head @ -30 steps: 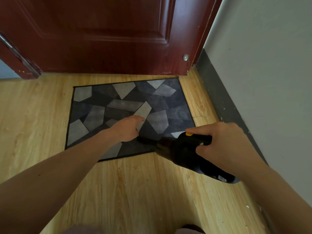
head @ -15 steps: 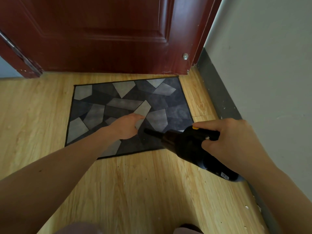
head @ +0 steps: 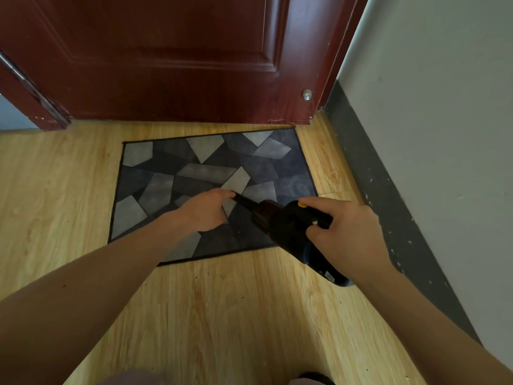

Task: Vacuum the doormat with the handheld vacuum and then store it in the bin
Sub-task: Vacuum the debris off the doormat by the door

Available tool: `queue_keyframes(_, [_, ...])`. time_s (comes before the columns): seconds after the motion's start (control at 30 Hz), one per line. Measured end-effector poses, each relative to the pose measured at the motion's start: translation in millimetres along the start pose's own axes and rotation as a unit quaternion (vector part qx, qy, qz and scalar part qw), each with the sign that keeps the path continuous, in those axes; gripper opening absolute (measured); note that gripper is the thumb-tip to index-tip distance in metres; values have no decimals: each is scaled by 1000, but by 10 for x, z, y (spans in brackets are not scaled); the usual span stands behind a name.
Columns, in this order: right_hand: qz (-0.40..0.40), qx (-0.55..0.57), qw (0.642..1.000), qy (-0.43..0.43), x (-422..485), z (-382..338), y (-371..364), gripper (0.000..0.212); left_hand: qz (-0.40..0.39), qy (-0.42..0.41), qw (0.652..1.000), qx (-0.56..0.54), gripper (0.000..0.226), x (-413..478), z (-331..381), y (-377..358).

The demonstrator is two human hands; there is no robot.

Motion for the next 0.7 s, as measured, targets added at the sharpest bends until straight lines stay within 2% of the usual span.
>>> queue_keyframes(0.13, [-2,51,999,-14,51,-4,-147,45,24,-2,1000,-13,59,2,-101,56])
queue_keyframes(0.3, [3,100,995,-23,105,-40,-260,44,129,-7,991,-43,53,-34,-209,230])
queue_keyframes(0.43, [4,114,993,-13,172,-106,-375,42,185,-5,981,-64,49,-55,-352,333])
queue_keyframes(0.6, [2,130,991,2,285,-208,-515,41,216,3,973,-81,47,-72,-498,379])
queue_keyframes(0.7, [-10,201,979,-25,377,-227,-606,47,228,4,970,-90,47,-83,-600,413])
Point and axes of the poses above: each hand's wrist, its own x-axis towards the middle knuckle, its own y-axis out of the back of the hand, z = x × y, the point moved 7 cm from there along x, towards the middle knuckle, and after that the axes turned 8 degrees about y, right-handed, at the moved point
